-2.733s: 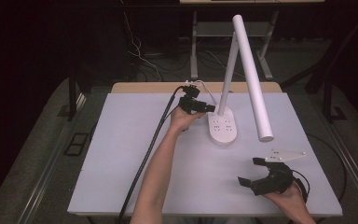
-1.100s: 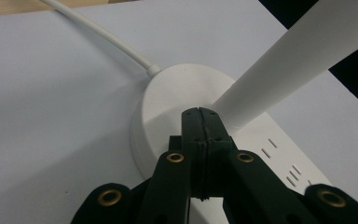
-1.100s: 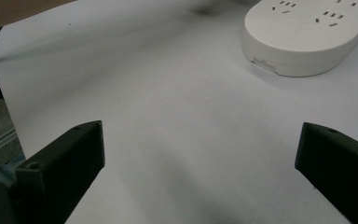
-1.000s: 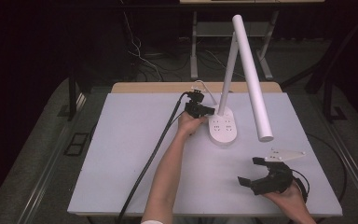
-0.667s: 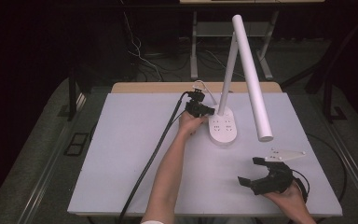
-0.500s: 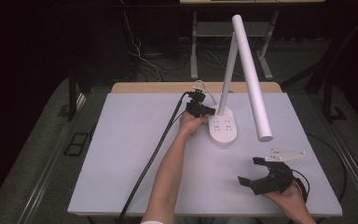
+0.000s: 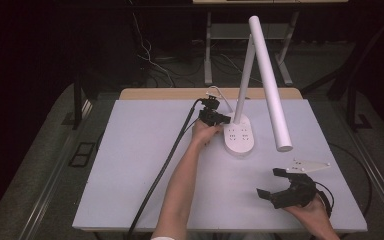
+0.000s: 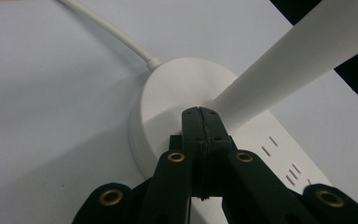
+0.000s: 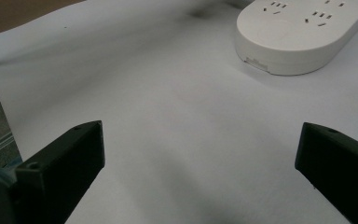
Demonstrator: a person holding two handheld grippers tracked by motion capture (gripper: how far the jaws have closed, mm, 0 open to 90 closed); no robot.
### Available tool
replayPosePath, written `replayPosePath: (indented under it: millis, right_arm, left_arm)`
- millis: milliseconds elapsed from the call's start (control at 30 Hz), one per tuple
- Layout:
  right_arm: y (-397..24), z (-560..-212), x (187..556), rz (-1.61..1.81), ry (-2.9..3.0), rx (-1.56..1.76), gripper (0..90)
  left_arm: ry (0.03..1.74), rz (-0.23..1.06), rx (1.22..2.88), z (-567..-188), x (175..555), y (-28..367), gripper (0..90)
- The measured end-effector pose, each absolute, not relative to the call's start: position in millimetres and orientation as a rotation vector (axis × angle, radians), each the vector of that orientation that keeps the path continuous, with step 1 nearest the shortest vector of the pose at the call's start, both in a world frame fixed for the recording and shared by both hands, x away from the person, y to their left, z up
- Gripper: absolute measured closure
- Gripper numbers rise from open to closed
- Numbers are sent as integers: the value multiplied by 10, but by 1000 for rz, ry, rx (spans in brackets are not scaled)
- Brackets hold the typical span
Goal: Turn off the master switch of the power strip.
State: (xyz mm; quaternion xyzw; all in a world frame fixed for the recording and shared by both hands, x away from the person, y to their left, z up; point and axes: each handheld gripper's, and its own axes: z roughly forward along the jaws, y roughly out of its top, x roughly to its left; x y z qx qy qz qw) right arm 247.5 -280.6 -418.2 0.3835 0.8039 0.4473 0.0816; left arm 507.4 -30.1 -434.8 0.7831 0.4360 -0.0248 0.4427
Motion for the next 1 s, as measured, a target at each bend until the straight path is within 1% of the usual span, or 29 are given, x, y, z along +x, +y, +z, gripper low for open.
replayPosePath:
  millis: [167, 433, 533, 633, 667, 767, 1000]
  right_arm:
    - [-2794, -4177, 2470, 1338, 2401, 1145, 6]
    - [-2816, -4169, 2465, 1343, 2393, 1150, 6]
    - [-2815, -4164, 2457, 1344, 2392, 1152, 6]
    - [-2819, -4165, 2459, 1343, 2391, 1153, 6]
    - [-2824, -4167, 2462, 1345, 2390, 1155, 6]
    - [-2838, -4163, 2463, 1350, 2384, 1156, 6]
    - [-2850, -4167, 2471, 1350, 2381, 1156, 6]
  left_arm:
    - [1100, -97, 1916, -4365, 5079, -308, 900]
    - [1119, -103, 1913, -4374, 5080, -311, 900]
    - [1128, -126, 1873, -4403, 5085, -286, 900]
    - [1124, -122, 1877, -4395, 5081, -290, 900]
    - [1118, -141, 1849, -4385, 5090, -273, 900]
    - [1111, -108, 1864, -4372, 5091, -249, 900]
    - [1093, -102, 1841, -4326, 5078, -199, 899]
